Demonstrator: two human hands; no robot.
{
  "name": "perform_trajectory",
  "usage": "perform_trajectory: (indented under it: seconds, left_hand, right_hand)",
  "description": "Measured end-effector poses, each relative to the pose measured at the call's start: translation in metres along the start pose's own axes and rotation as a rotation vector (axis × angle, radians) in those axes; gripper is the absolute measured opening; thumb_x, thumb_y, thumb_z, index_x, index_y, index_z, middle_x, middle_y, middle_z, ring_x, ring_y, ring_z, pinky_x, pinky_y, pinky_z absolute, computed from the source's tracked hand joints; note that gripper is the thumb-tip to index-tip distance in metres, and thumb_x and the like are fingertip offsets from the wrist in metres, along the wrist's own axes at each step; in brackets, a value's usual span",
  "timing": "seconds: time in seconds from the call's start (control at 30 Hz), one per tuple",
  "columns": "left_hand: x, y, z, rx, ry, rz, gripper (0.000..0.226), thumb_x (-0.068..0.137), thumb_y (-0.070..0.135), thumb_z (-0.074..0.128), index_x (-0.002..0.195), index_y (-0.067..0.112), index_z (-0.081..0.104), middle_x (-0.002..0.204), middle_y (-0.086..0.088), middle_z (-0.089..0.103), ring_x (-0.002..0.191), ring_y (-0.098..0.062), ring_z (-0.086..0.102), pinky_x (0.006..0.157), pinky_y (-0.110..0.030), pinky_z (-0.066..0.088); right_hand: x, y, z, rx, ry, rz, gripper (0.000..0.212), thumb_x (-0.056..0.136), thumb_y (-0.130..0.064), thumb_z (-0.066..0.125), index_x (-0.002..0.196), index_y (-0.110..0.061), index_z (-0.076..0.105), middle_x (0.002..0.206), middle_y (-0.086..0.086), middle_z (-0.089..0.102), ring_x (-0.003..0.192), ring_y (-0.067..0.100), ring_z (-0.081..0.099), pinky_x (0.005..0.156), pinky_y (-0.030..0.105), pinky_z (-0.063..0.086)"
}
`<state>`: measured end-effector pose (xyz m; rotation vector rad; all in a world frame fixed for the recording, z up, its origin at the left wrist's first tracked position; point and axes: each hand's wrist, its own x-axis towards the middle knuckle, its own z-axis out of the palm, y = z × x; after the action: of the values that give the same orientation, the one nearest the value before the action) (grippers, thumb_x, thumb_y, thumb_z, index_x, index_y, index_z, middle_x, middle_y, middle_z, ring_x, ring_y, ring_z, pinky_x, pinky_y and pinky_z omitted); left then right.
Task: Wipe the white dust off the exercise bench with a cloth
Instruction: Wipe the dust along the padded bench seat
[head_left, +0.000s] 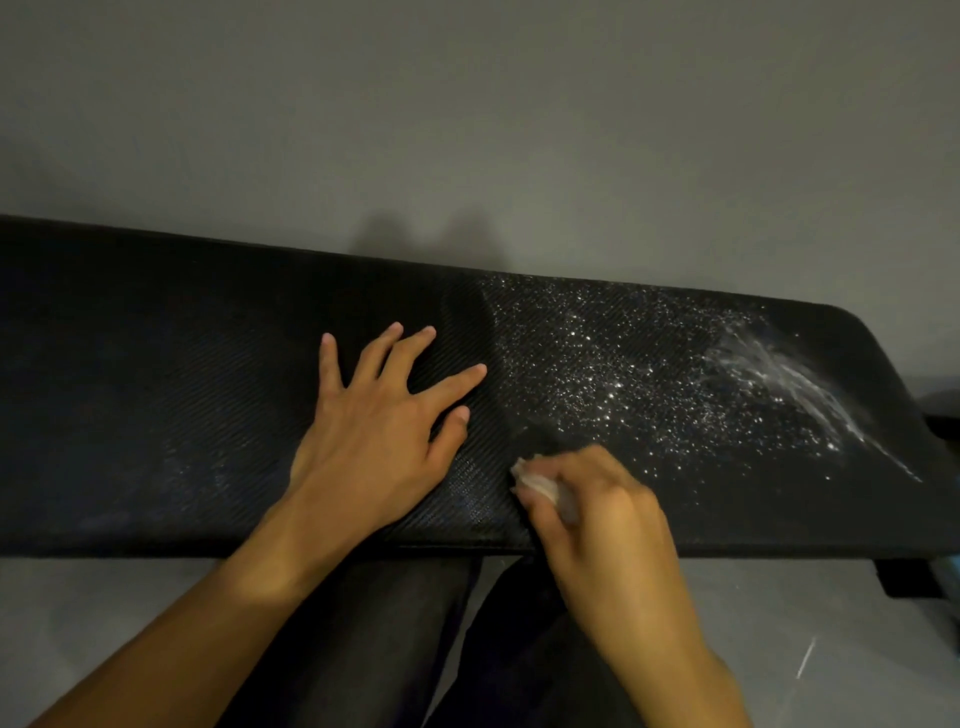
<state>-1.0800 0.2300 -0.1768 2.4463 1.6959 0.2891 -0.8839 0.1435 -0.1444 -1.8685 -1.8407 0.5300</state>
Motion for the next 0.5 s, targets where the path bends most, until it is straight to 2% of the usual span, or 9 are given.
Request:
perform_trajectory:
  seconds: [0.2, 0.4, 0.5]
  left_hand:
    - [-0.001, 0.000, 0.000, 0.004, 0.003, 0.001, 0.054, 0.100, 0.060, 0.022, 0.152, 0.053, 0.036, 0.166, -0.006, 0.030, 0.156, -0.030, 0.018, 0.120, -0.073, 0.009]
    - [0.000, -0.001, 0.001, 0.007, -0.005, -0.006, 0.055, 0.099, 0.060, 0.020, 0.153, 0.054, 0.034, 0.167, -0.006, 0.029, 0.157, -0.030, 0.017, 0.120, -0.073, 0.009]
    - [0.001, 0.000, 0.001, 0.017, -0.007, -0.002, 0.055, 0.100, 0.060, 0.021, 0.153, 0.053, 0.034, 0.167, -0.006, 0.029, 0.156, -0.030, 0.018, 0.120, -0.073, 0.010]
  right_hand:
    - [0.046, -0.009, 0.011, -0.134, 0.111, 0.023, 0.017, 0.096, -0.035, 0.062, 0.110, -0.027, 0.068, 0.107, -0.004, 0.060, 0.087, 0.026, 0.066, 0.074, 0.043, 0.055]
    - [0.012, -0.007, 0.003, -0.030, 0.015, 0.004, 0.015, 0.093, -0.038, 0.066, 0.107, -0.035, 0.067, 0.104, -0.015, 0.061, 0.089, 0.014, 0.067, 0.074, 0.042, 0.057]
    - [0.037, -0.006, 0.008, -0.106, 0.074, 0.012, 0.016, 0.095, -0.039, 0.063, 0.109, -0.032, 0.067, 0.107, -0.010, 0.060, 0.090, 0.021, 0.067, 0.075, 0.043, 0.056]
